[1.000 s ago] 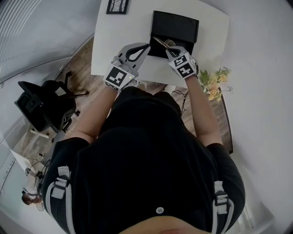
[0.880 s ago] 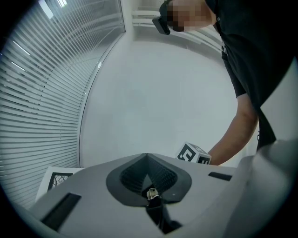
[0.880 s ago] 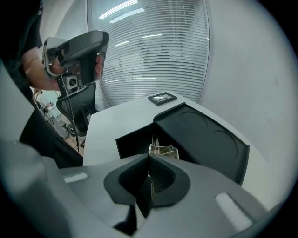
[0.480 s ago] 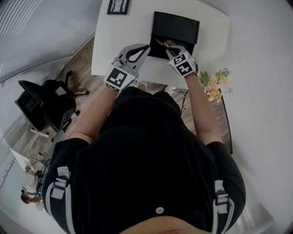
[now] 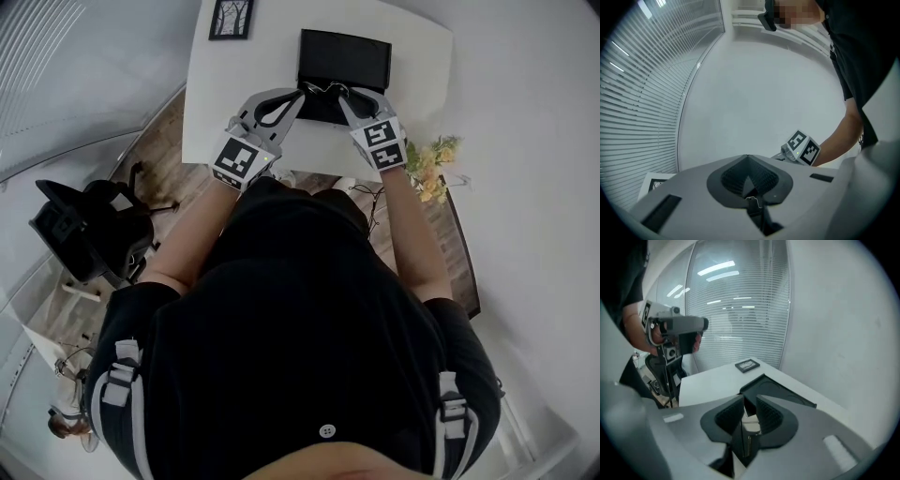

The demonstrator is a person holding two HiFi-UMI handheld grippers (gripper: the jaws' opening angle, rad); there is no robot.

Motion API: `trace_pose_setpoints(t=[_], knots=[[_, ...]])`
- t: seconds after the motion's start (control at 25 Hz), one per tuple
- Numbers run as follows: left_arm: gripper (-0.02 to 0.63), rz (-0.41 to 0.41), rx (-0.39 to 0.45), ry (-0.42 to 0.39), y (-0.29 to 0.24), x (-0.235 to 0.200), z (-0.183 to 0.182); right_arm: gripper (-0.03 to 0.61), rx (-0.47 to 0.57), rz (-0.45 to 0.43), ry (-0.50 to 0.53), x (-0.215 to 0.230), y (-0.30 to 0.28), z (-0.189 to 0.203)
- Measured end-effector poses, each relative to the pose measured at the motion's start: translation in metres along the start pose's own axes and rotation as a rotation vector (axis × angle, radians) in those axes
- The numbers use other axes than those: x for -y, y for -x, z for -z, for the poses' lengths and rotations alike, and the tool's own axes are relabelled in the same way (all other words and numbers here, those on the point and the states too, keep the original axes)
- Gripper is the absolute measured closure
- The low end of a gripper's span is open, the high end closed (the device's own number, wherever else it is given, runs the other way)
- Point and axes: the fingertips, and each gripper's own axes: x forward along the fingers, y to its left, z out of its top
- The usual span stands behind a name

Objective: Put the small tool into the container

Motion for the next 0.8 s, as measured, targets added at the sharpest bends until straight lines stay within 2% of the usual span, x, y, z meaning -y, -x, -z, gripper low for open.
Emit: trace_pose_setpoints(t=[0.16, 0.44, 0.6, 0.8], knots=[[0.607, 0.034, 0.022, -0.028, -0.001, 0.015, -0.024, 0.500, 0.180, 0.015, -0.071, -0.007, 0.045, -0.042], [0.607, 0.076, 0.076, -0.067, 0.000, 0.048, -0.070, 0.561, 0.447, 0.022, -0.116, -0.021, 0.126, -0.097], [0.607, 0.079, 0.088, -0.080, 0.003, 0.059, -0.088, 0.566, 0.529, 0.017, -0.119, -0.029, 0.157, -0.115], [0.607, 0.078, 0.099, -0.097, 0.008, 0.068, -0.096, 0.567, 0.580, 0.021, -0.092, -0.034, 0.180, -0.125]])
